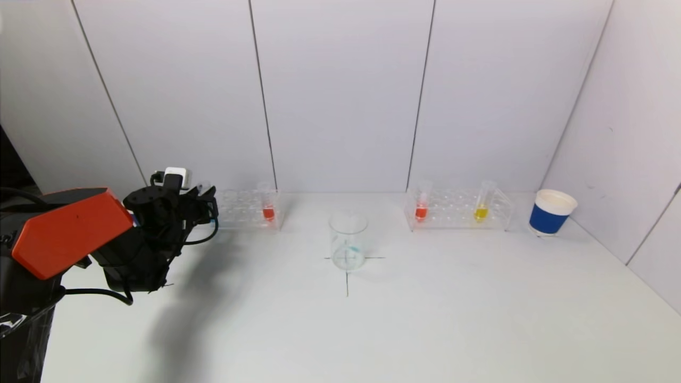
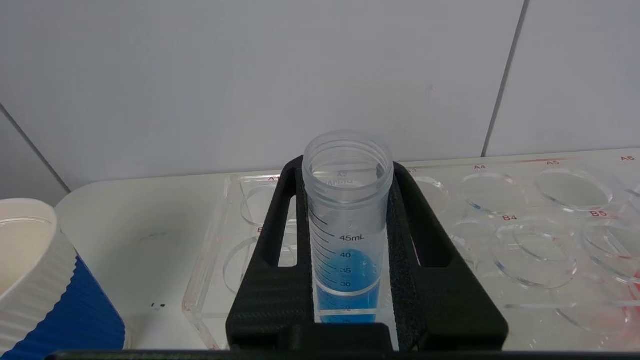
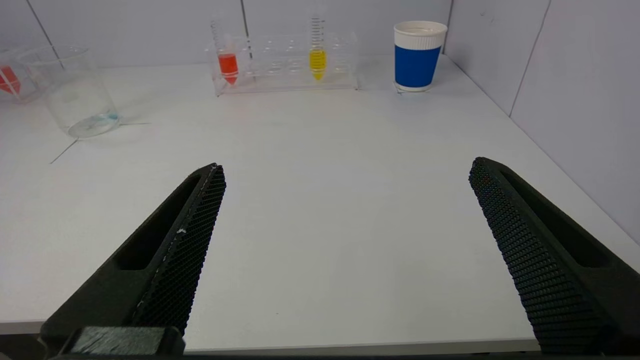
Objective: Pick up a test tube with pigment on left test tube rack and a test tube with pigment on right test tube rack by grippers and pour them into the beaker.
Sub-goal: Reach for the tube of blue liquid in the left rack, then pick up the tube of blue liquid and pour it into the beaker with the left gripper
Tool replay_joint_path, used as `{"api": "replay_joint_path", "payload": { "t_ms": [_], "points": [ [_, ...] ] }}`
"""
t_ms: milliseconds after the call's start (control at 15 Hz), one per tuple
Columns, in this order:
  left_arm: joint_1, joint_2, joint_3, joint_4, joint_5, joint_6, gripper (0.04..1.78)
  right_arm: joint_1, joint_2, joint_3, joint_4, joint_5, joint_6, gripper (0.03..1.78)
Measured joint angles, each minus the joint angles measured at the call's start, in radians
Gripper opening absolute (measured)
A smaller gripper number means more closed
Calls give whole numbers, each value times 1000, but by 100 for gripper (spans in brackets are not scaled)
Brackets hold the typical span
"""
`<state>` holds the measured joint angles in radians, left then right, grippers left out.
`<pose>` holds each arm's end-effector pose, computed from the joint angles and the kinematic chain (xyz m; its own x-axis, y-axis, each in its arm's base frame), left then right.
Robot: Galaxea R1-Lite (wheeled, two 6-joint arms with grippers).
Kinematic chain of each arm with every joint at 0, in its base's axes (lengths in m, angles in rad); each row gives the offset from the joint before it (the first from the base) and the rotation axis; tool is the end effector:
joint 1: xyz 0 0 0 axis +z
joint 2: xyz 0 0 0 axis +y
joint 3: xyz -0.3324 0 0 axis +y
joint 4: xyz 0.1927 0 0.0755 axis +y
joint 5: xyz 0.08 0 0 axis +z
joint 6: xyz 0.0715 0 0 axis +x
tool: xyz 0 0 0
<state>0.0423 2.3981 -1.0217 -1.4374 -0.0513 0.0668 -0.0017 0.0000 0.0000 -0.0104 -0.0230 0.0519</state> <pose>0.5068 0.0178 0.0597 0.9981 -0.0091 0.0609 0.0048 0.9976 0.0697 0.0118 -0.0017 0.0771 0.9996 -0.0247 0.0104 0.0241 0.9983 0.0521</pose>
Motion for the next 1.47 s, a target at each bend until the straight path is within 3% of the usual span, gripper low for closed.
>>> {"api": "replay_joint_path", "payload": {
  "t_ms": [733,1467],
  "points": [
    [2,-35,1,19,3,0,44,0,0,0,0,0,0,177],
    [1,-215,-82,232,7,-4,44,0,0,0,0,0,0,177]
  ]
}}
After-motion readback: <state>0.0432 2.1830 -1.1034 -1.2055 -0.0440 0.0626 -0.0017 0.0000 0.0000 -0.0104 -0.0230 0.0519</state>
